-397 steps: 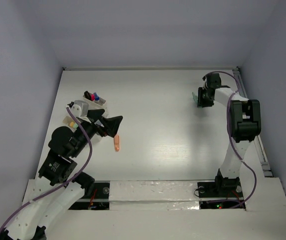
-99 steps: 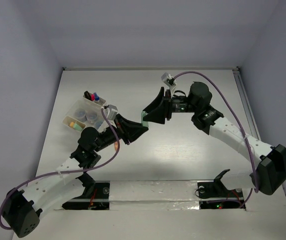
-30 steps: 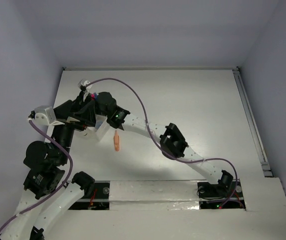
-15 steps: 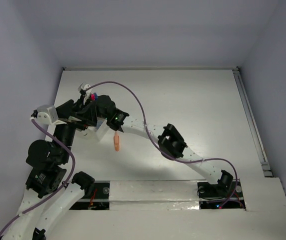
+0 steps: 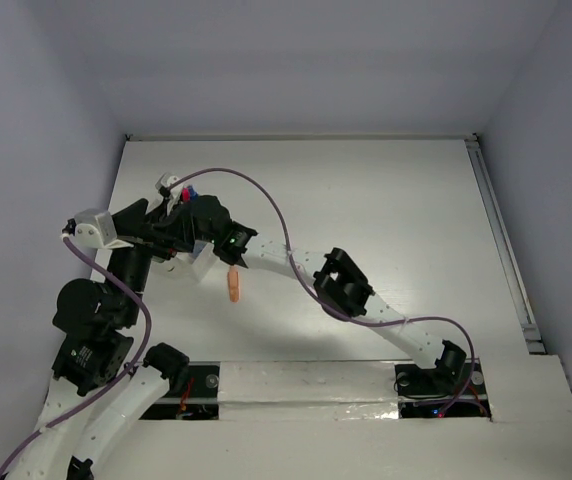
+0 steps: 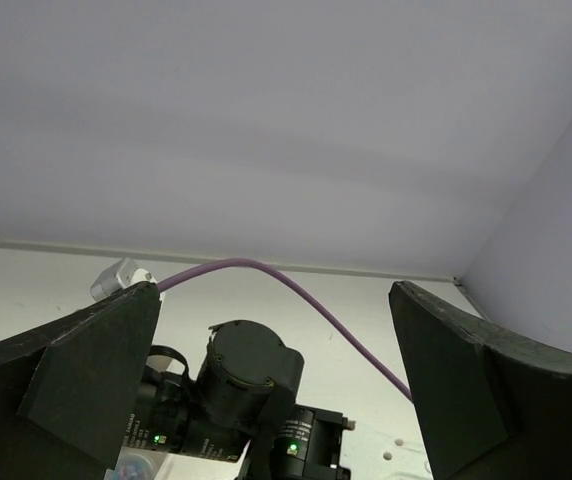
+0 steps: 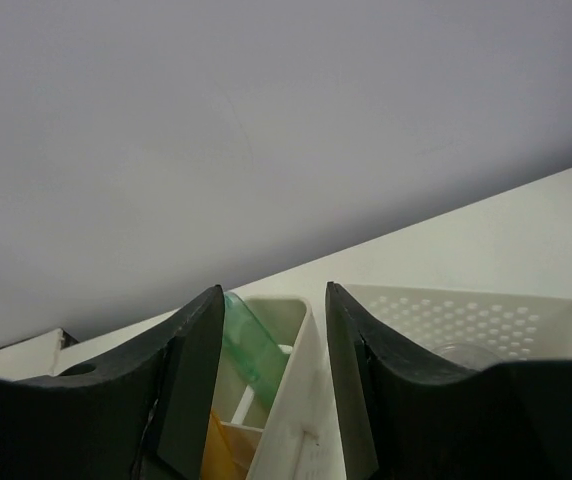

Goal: Sort the stationery into containers
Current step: Place the pen in the storage box, then pick up the pen from the center of the board.

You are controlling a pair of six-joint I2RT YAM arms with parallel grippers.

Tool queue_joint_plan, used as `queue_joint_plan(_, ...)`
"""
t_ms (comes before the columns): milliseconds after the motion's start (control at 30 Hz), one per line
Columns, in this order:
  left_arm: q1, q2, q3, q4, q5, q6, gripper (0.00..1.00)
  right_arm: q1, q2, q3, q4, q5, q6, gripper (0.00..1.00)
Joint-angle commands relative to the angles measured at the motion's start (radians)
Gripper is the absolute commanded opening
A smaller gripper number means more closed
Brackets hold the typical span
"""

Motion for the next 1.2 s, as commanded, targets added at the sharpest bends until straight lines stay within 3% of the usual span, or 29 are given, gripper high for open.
queue_joint_plan(0, 0.006, 0.016, 0.018, 0.048, 0.020, -0.010, 0.99, 0.007, -0.063, 0.017, 0.060, -0.016, -0.013, 0.51)
queue_joint_plan(133, 0.015, 0.017, 0.044, 0.038, 0.020, -0.016, 0.99, 0.007, -0.120, 0.012, 0.070, -0.024, -0.013, 0.51)
queue_joint_plan(233, 0.015, 0.019, 0.061, 0.032, 0.022, -0.027, 0.99, 0.007, -0.222, -0.105, 0.116, -0.039, -0.008, 0.52)
queue_joint_plan(500, 0.015, 0.033, 0.085, 0.028, 0.056, -0.076, 0.99, 0.007, -0.599, -0.624, 0.213, 0.019, -0.023, 0.56)
queue_joint_plan(600, 0.015, 0.048, 0.084, 0.005, 0.083, -0.102, 0.99, 0.007, -0.748, -0.898, 0.207, 0.085, -0.020, 0.47)
queue_joint_plan(800, 0.015, 0.085, 0.056, 0.017, 0.157, -0.164, 0.99, 0.007, -0.933, -1.215, 0.123, 0.254, 0.096, 0.18)
queue_joint_plan(833, 0.015, 0.086, 0.049, 0.020, 0.163, -0.185, 0.99, 0.007, -0.965, -1.247, 0.074, 0.298, 0.099, 0.18)
queue_joint_plan(900, 0.015, 0.086, 0.023, 0.047, 0.187, -0.205, 0.99, 0.007, -0.993, -1.307, 0.006, 0.315, 0.115, 0.21)
queue_joint_plan(1000, 0.015, 0.092, 0.003, 0.058, 0.210, -0.231, 0.99, 0.016, -1.017, -1.359, -0.119, 0.329, 0.134, 0.42)
queue_joint_plan(1033, 0.015, 0.092, -0.002, 0.060, 0.215, -0.237, 0.99, 0.016, -1.017, -1.362, -0.190, 0.364, 0.139, 0.54)
queue_joint_plan(1133, 0.015, 0.086, -0.022, 0.069, 0.223, -0.254, 0.99, 0.061, -0.979, -1.333, -0.328, 0.436, 0.138, 0.68)
queue_joint_plan(1167, 0.015, 0.085, -0.027, 0.072, 0.223, -0.257, 0.99, 0.080, -0.962, -1.319, -0.359, 0.459, 0.135, 0.69)
